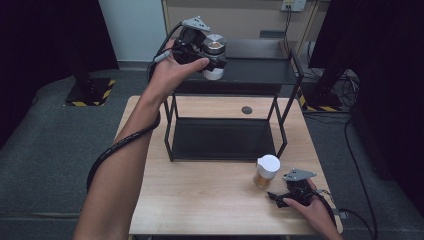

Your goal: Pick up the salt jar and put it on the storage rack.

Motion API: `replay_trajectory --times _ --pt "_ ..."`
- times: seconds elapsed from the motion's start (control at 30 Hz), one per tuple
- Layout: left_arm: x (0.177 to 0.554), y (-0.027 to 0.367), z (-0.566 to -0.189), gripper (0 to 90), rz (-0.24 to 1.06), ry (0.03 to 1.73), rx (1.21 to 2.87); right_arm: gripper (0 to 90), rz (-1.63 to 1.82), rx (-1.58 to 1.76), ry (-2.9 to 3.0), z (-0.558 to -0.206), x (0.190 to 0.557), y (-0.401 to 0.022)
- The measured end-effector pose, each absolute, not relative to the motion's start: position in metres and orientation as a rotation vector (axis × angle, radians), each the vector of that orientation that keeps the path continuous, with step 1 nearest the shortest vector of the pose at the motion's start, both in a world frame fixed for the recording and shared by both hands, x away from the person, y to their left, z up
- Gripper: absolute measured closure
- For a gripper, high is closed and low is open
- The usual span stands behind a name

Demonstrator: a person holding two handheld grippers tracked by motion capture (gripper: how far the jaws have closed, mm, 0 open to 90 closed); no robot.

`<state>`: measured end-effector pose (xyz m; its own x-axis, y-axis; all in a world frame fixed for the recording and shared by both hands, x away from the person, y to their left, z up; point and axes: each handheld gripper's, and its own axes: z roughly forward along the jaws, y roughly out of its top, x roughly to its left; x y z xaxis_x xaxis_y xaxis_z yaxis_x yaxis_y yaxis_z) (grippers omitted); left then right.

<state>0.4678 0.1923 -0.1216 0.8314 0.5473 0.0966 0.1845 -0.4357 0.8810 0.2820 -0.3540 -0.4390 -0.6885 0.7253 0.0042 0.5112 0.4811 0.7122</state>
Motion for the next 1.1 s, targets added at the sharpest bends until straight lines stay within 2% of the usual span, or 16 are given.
replay_trajectory --times 0.33,1.1 --pt "0.472 0.179 -0.128 29.8 0.5 0.689 1.987 1.7 1.021 1.048 2.433 -0.439 0.282 -0.354" --pt "0.486 0.174 -0.135 29.6 0.45 0.756 1.976 1.7 1.021 1.048 2.433 -0.439 0.282 -0.354"
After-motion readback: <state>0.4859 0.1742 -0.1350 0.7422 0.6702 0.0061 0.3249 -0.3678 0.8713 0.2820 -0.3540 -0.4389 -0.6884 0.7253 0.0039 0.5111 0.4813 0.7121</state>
